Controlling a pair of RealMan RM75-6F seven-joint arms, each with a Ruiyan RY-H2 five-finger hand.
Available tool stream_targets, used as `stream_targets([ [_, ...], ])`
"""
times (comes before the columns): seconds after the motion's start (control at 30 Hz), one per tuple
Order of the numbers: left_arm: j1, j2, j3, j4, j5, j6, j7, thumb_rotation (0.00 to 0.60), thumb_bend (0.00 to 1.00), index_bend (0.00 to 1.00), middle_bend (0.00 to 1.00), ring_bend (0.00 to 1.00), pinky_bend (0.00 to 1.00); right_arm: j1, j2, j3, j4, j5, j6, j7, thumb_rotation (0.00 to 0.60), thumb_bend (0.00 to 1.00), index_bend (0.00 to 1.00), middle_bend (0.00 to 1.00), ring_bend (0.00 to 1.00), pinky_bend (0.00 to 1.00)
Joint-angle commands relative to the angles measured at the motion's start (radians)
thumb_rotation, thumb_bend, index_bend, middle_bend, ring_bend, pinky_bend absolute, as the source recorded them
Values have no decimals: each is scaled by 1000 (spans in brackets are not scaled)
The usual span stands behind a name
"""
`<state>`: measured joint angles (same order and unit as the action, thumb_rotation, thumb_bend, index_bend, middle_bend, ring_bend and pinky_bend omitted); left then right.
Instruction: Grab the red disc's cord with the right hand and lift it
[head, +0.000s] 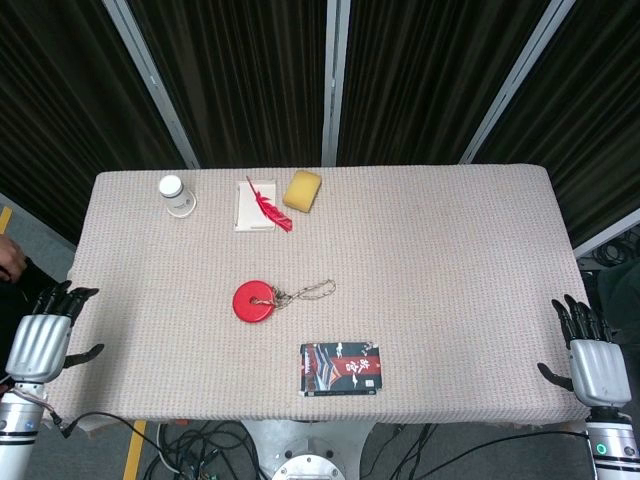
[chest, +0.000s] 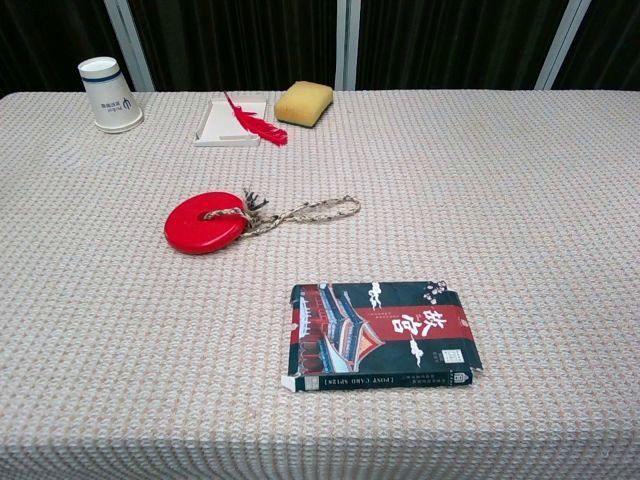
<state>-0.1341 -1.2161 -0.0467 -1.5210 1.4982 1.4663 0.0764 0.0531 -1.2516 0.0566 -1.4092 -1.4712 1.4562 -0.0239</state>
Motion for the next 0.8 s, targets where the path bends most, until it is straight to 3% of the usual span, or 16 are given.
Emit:
stream_targets([
  [0.03,0,-1,0,0,0,0,0,600,1,204,215,105,145,-1,-1,-2,2,-1,1,2,600,40,0,0,0,0],
  [0.53,-1,1,2,4,-1,-5,1,600,1,204,215,104,145,86,4,-10,-62,-93,-66,-43,600,30,0,0,0,0],
  [0.8,-2,-10,4,17,-2,-11,-5,600,1,204,214,105,145,312,-22,69,-200,-104,-312,-211,600,57,0,1,0,0],
])
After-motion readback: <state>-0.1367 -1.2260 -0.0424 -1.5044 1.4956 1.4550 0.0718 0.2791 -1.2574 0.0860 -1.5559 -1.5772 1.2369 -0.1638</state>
